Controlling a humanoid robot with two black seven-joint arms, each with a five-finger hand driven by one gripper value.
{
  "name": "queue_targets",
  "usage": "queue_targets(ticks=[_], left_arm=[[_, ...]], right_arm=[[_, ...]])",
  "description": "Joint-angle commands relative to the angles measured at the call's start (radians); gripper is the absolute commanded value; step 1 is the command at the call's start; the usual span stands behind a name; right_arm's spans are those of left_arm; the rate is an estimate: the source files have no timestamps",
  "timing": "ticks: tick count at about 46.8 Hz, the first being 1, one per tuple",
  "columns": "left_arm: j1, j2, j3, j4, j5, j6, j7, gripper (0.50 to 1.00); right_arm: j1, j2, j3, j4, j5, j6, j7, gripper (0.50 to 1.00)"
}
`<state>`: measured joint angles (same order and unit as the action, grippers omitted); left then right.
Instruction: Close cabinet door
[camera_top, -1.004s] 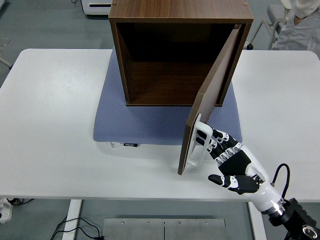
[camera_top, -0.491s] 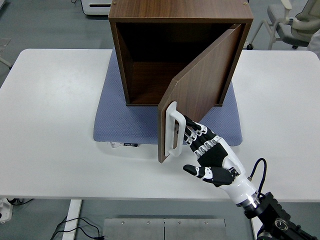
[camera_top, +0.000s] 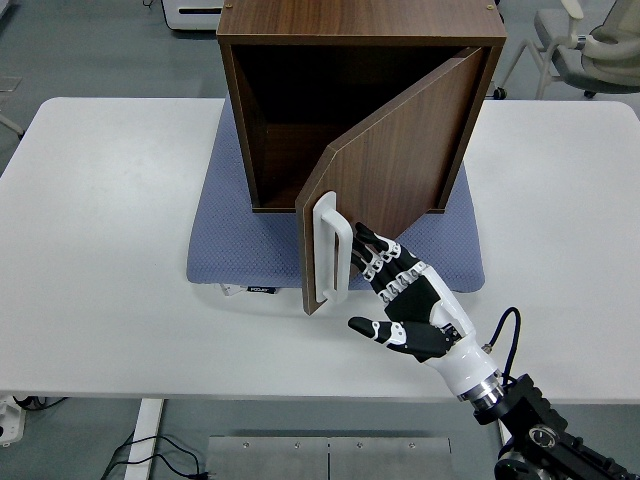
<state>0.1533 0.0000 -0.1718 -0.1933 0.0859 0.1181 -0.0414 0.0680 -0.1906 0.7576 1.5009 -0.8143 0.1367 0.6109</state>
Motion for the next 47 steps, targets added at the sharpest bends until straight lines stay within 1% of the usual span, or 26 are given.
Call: queue_targets(ticks=[1,6,14,25,34,39,47], left_arm=[[0.000,0.000,0.000,0.000,0.000,0.000,0.000,1.000],[0.000,0.000,0.000,0.000,0.000,0.000,0.000,1.000],[-0.001,0.000,0.000,0.000,0.000,0.000,0.000,1.000],[0.000,0.000,0.000,0.000,0.000,0.000,0.000,1.000],[0.000,0.000,0.000,0.000,0.000,0.000,0.000,1.000],[0.000,0.000,0.000,0.000,0.000,0.000,0.000,1.000],[0.000,0.000,0.000,0.000,0.000,0.000,0.000,1.000]], right_arm=[[0.022,0.003,0.000,-0.014,0.003,-0.011,0.000,1.000],[0.044,0.008,0.000,-0.019,0.004,-0.043,0.000,1.000],[0.084,0.023,0.000,-0.030,0.023,-0.068,0.000,1.000],[0.107,0.036,-0.015,-0.067,0.024,-0.072,0.000,1.000],[0.191,0.039,-0.084,-0.088,0.026,-0.072,0.000,1.000],[0.237,0.042,-0.104,-0.096,0.027,-0.084,0.000,1.000],[0.288,0.065,-0.139,-0.159,0.076,-0.097,0.000,1.000]])
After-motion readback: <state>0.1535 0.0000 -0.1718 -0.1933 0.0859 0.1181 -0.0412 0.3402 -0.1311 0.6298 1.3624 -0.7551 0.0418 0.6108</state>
